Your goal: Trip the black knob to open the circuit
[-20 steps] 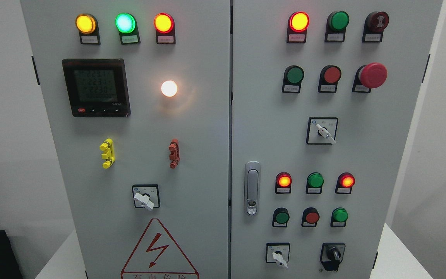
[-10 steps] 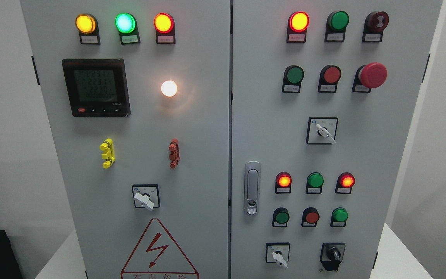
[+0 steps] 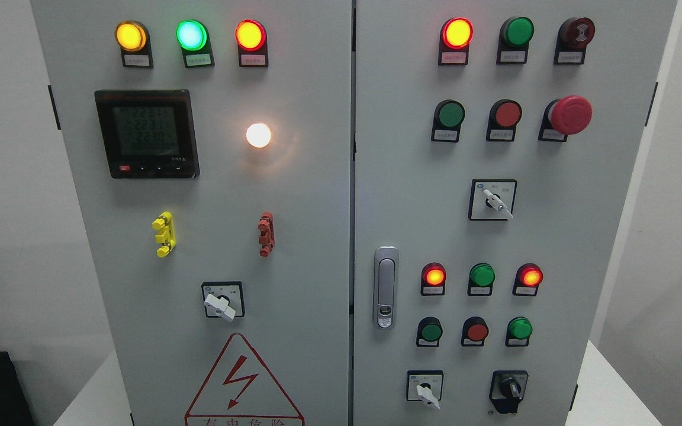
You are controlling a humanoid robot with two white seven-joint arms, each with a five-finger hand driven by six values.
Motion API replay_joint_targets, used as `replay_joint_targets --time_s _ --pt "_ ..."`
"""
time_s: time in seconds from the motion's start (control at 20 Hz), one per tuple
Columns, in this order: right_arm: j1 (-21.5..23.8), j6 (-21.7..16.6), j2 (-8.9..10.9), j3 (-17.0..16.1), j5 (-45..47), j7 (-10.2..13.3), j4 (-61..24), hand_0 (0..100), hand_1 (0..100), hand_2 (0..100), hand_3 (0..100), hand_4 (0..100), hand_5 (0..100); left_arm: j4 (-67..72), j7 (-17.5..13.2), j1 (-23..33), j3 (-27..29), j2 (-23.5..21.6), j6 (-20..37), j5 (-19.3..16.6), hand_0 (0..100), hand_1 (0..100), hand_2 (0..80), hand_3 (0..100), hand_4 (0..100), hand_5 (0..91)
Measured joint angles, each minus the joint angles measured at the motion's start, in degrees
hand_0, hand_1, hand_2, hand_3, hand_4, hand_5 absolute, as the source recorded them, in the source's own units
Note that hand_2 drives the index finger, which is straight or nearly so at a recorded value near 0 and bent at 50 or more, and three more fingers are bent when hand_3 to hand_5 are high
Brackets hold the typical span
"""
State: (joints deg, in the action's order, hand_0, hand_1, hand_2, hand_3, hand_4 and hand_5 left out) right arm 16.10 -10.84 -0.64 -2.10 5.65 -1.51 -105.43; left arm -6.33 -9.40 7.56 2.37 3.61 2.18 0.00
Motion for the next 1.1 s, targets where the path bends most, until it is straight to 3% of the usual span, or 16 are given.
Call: replay_joint_targets --time_s 0.6,0.85,1.1 --pt "-4.2 3.5 0.43 0.0 0.2 0.0 -0.8 0 1 0 93 83 74 0.0 0.0 0.0 0.0 0.0 0.1 0.0 12 39 0.0 0 0 0.0" --pt "-5.8 5.5 0.51 0.0 0.3 0.0 -1.0 0 1 0 99 91 85 0.0 0.0 0.0 0.0 0.0 0.1 0.0 12 39 0.0 0 0 0.0" --pt "-7.1 6.4 0.55 0.0 0.3 0.1 -1.1 0 0 0 100 93 88 0.0 0.0 0.0 0.0 0.0 0.1 0.0 12 39 0.0 0 0 0.0"
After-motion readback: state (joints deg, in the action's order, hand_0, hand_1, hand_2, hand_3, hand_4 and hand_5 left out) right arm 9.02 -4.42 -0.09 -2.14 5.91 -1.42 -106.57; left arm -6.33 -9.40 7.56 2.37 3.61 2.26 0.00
